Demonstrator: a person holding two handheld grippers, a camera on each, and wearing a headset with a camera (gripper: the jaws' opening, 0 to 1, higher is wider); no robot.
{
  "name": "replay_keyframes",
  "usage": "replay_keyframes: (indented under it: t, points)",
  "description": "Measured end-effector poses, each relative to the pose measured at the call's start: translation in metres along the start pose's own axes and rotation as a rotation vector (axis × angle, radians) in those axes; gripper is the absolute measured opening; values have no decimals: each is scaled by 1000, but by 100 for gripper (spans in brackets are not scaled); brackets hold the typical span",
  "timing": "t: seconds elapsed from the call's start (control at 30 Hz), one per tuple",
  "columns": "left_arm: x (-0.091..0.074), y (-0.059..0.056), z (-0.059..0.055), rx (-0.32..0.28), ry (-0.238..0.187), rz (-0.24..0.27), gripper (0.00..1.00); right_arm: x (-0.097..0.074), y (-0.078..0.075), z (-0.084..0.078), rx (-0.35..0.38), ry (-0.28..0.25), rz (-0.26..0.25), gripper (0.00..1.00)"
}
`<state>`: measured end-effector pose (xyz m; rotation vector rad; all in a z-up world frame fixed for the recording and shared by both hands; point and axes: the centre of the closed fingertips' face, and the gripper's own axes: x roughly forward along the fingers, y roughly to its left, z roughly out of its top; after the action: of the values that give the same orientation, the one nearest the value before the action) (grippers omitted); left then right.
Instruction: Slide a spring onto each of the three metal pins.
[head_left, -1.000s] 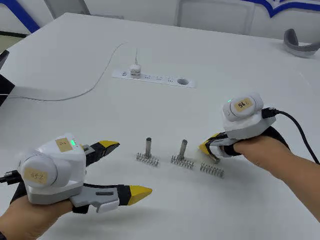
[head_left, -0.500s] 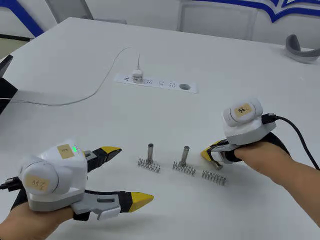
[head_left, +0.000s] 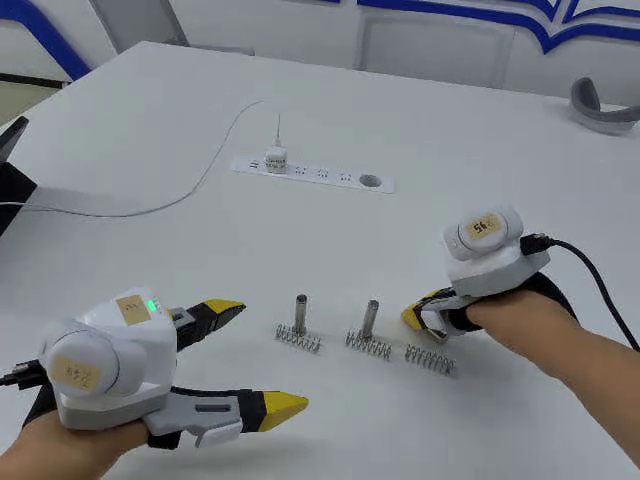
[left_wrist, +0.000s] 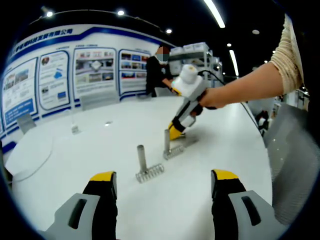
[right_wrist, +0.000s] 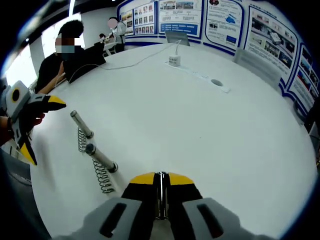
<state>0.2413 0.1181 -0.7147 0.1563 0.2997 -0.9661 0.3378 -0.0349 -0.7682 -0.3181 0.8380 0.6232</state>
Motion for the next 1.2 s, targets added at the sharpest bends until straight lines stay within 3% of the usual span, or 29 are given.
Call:
replay_keyframes:
  t: [0.73,1.2]
  points:
    - [-1,-3,7,14,-17,0,78,-38,10,19,-23,-105,-15,9]
    - [-1,-4,9,20,-25,-4,77,-52,17,16,-23,-144,-25,9]
